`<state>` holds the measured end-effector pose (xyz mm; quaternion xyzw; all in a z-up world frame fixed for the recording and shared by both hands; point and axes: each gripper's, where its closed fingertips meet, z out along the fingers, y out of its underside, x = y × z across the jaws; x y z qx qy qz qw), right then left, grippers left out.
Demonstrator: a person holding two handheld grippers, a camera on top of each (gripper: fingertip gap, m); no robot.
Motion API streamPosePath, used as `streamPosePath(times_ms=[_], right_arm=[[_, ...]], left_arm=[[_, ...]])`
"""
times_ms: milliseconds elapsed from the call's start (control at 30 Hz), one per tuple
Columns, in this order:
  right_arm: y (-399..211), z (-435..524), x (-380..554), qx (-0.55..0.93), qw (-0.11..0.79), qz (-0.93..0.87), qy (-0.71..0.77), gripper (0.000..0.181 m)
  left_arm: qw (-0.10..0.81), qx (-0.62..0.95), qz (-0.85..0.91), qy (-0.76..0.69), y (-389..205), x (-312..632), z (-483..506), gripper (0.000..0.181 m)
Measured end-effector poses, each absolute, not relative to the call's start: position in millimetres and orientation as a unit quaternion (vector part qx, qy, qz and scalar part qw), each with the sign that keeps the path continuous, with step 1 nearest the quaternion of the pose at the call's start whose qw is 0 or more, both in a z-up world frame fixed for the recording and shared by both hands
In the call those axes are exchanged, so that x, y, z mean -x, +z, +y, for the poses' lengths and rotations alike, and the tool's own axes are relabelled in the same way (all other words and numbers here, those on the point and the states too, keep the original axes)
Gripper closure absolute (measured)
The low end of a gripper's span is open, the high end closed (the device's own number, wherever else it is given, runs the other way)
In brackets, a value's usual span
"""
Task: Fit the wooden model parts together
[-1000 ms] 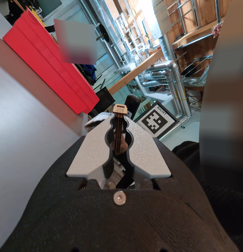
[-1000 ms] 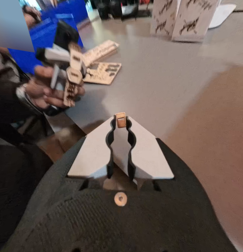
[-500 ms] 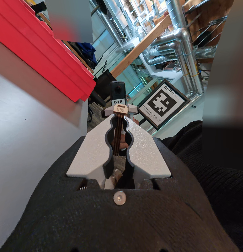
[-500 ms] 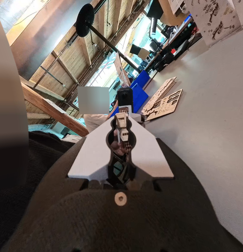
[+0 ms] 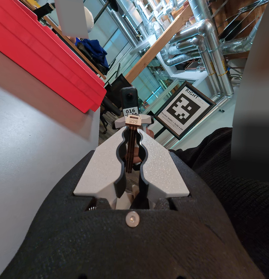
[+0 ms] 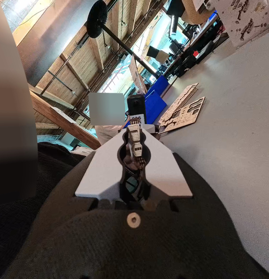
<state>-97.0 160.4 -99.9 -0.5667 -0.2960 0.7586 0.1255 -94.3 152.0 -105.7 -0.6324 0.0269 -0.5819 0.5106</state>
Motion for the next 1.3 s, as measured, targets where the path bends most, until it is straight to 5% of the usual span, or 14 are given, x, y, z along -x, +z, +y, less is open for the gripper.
streamPosePath(times_ms=[533,1300], right_arm=[[-104.9,159.1,96.0,0.568,0.122,-0.312,0.752,0.169],[-80.9,137.7,88.0,0.525,0.276,-0.424,0.684,0.169]], left_arm=[[0.502,0.641,0.026,-0.579,-108.6,93.4,151.4,0.175],[0.528,0.589,0.098,-0.605,-86.0,85.1,132.6,0.174]])
